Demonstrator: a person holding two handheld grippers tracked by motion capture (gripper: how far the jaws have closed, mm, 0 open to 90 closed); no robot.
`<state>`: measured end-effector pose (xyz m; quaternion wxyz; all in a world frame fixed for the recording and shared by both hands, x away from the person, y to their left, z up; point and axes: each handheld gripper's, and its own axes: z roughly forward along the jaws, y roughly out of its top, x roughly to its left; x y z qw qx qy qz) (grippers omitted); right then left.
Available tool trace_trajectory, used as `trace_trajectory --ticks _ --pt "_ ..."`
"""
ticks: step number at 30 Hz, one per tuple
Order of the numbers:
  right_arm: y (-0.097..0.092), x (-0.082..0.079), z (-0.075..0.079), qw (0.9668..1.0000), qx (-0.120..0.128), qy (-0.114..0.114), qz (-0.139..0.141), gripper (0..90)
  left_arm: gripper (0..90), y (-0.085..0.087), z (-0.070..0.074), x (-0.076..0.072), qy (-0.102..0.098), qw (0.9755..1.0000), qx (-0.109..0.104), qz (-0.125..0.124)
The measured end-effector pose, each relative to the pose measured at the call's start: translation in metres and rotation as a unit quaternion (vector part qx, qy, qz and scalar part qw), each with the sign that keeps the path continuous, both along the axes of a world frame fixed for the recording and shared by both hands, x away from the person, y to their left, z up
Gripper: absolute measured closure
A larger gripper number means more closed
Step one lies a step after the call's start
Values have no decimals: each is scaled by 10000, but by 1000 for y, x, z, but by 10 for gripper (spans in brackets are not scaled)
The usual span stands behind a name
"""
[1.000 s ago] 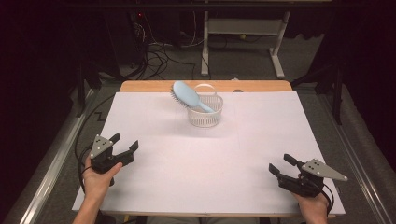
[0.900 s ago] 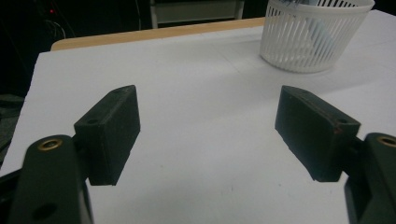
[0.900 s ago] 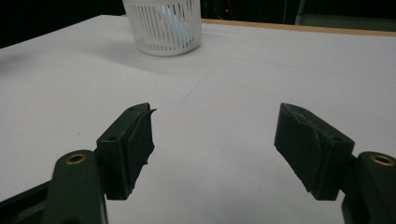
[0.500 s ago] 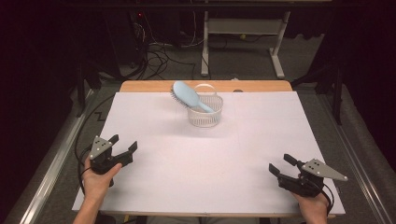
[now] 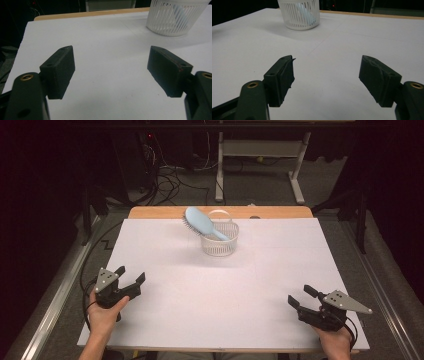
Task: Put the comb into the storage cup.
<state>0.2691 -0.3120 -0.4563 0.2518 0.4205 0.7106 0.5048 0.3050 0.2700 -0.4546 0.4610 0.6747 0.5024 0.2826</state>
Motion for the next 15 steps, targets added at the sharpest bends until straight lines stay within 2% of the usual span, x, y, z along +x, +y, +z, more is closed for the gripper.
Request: trace_trajectory --ticks 15 --pt "0 0 0 10000 11 -3 3 287 232 0 -7 -4 -4 10000 -26 88"
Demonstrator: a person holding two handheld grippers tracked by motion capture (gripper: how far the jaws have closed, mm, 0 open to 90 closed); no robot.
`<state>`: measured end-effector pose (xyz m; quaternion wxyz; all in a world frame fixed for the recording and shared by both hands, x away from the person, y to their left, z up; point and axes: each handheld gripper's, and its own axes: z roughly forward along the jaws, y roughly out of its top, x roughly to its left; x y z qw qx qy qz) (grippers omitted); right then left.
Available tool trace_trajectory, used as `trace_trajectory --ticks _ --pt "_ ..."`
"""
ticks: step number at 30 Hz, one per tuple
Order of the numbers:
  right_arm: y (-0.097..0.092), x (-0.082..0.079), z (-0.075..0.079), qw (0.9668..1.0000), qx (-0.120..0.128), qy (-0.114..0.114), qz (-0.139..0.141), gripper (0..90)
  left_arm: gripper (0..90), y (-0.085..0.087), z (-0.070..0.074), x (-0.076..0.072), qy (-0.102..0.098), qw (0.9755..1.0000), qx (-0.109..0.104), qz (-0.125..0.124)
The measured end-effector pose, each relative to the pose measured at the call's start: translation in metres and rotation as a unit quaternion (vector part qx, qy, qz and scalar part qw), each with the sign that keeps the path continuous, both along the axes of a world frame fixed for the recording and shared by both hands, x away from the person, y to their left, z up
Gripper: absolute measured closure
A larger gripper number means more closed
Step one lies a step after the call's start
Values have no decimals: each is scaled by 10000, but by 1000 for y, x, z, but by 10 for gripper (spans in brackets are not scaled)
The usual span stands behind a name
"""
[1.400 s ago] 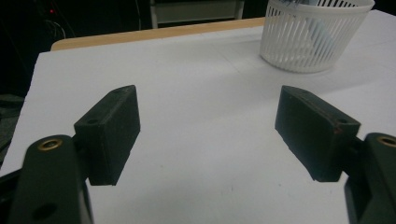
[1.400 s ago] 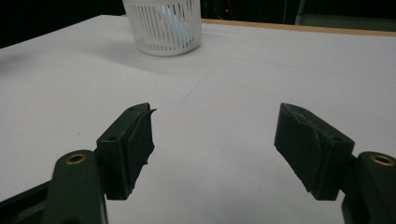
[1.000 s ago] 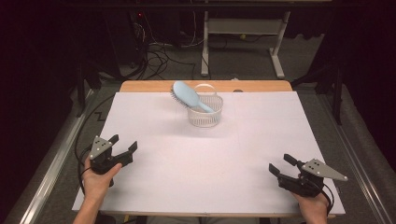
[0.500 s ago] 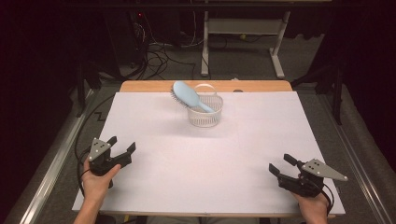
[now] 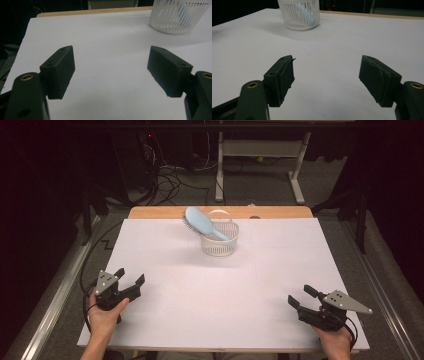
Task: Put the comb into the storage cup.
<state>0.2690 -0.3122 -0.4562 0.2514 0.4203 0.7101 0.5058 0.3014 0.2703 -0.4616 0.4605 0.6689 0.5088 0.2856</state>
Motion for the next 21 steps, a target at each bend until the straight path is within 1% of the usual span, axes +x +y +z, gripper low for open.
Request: trace_trajectory --ticks 12,21 --pt "0 0 0 10000 5 2 10 287 232 -1 -5 -3 -1 10000 -33 20" --pt "0 -1 0 10000 21 -2 3 287 232 -4 -8 -7 -29 10000 11 38"
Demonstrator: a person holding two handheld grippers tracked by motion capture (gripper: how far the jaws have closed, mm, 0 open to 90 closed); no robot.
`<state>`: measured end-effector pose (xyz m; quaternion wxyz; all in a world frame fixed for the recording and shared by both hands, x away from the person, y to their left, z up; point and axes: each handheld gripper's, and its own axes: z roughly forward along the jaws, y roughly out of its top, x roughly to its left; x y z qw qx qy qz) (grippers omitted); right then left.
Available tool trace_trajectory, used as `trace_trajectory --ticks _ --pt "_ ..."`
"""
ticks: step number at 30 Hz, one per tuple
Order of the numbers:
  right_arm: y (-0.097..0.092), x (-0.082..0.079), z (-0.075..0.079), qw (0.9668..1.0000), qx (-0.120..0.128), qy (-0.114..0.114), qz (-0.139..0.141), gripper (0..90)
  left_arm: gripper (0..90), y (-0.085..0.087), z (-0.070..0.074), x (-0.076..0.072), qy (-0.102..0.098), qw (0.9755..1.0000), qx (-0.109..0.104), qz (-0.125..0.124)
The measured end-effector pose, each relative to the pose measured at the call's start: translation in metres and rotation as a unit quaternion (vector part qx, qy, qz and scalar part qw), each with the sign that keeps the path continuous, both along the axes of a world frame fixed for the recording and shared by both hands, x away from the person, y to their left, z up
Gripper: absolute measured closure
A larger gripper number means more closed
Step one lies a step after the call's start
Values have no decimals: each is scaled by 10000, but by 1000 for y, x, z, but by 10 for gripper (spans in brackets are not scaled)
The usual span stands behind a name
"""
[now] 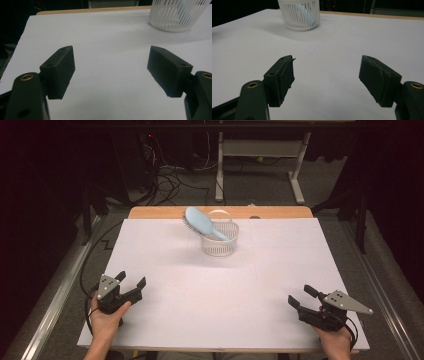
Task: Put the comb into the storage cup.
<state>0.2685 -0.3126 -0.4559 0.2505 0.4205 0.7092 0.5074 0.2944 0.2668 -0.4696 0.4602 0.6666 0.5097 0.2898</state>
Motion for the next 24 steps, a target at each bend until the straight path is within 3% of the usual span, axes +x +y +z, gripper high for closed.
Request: trace_trajectory --ticks 9,13,21,24 --pt "0 0 0 10000 -7 -4 1 287 232 2 -5 -6 9 10000 -18 54" --pt "0 0 0 10000 -14 -8 5 287 232 1 -6 -9 -68 9998 146 97" --pt "0 -1 0 10000 -12 -13 4 287 232 4 -10 -15 -25 9999 -24 145" --pt "0 -1 0 10000 -7 -15 11 287 232 6 -11 -17 -102 9997 -101 176"
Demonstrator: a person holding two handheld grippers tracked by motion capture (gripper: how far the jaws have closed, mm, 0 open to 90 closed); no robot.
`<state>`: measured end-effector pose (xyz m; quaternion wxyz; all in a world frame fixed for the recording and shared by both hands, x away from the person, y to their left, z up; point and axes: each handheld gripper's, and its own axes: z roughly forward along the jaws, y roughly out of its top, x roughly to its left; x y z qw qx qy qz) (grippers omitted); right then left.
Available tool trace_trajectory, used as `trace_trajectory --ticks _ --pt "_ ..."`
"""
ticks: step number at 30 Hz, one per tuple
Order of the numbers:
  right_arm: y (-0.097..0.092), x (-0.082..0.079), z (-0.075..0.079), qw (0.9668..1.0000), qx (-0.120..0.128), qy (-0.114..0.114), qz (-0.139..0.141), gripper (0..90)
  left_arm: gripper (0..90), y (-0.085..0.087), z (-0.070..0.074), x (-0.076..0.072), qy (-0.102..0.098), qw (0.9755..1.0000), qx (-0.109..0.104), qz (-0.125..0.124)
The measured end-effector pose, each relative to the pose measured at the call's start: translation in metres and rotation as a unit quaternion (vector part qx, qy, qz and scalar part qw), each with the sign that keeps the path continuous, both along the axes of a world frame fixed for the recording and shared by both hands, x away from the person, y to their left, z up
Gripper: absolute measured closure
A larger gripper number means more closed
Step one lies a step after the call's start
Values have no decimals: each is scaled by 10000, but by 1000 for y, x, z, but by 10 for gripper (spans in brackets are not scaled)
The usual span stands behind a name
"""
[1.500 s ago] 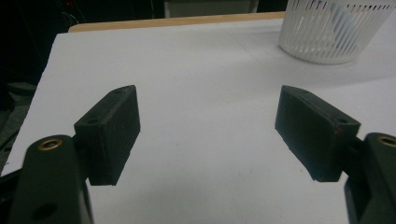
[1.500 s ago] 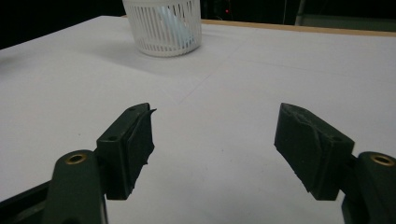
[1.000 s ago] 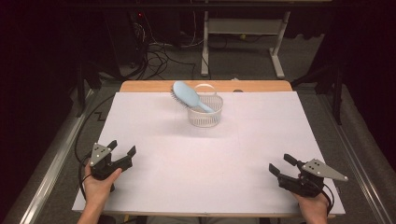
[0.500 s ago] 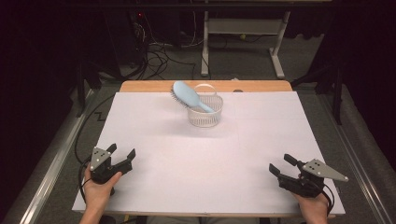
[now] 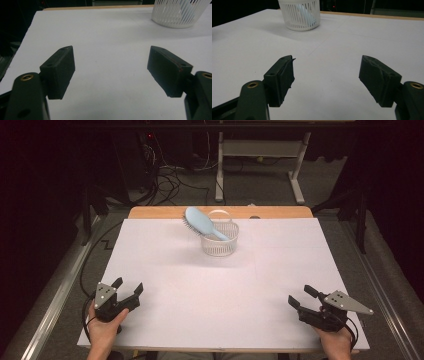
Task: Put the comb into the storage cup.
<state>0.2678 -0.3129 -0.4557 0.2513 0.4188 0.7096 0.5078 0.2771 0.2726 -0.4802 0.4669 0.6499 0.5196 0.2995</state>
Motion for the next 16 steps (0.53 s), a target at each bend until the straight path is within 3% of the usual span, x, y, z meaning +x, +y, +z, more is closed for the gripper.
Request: trace_trajectory --ticks 5,16 --pt "0 0 0 10000 -6 -11 0 285 232 1 0 -2 -54 10000 -76 35" --pt "0 0 0 10000 2 -3 3 284 232 0 0 -1 -23 10000 29 1"
